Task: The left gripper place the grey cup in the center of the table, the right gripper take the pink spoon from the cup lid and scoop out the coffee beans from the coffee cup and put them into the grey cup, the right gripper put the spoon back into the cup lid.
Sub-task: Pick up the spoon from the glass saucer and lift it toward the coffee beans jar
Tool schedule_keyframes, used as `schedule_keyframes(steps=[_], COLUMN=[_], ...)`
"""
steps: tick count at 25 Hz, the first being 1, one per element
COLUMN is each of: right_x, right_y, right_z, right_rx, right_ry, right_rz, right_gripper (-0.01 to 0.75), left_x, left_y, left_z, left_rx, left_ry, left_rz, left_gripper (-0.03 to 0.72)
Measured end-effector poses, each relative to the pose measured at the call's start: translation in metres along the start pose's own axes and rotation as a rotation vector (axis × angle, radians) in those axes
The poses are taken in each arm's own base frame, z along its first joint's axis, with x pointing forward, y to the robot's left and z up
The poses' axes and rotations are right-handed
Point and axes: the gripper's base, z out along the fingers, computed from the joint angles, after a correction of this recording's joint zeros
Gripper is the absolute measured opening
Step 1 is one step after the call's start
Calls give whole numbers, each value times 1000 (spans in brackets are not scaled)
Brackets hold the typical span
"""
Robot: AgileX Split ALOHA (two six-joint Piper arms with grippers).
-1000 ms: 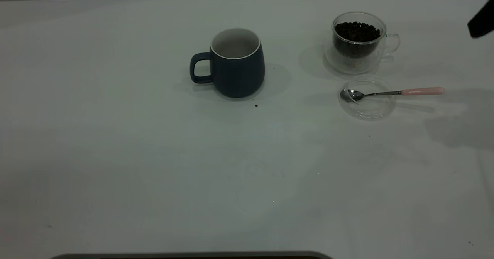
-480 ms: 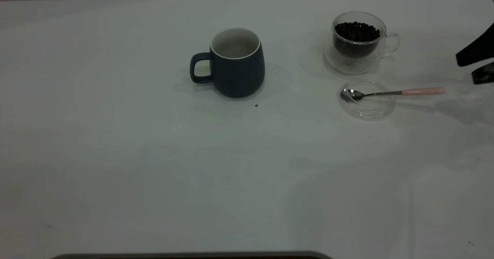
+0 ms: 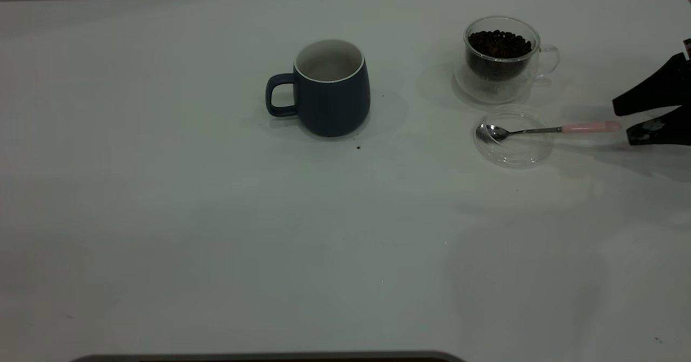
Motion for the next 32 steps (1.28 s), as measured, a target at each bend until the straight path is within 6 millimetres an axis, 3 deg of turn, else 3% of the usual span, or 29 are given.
schedule_keyframes(steps=[12, 23, 28, 32], right_x=[1, 5, 5, 4], right_y=[9, 0, 0, 0], right_z=[26, 37, 40, 40], right_rx=[-52, -76, -81, -78], right_ry=[15, -10, -12, -15], right_rz=[-1, 64, 63, 63], right_gripper=[550, 547, 504, 420], left_x=[0, 0, 0, 0], left_y=[0, 0, 0, 0], left_z=[0, 0, 0, 0], left_rx=[0, 0, 0, 0], left_ry=[1, 1, 1, 1], left_rz=[1, 1, 1, 0], left_gripper=[567, 567, 567, 567])
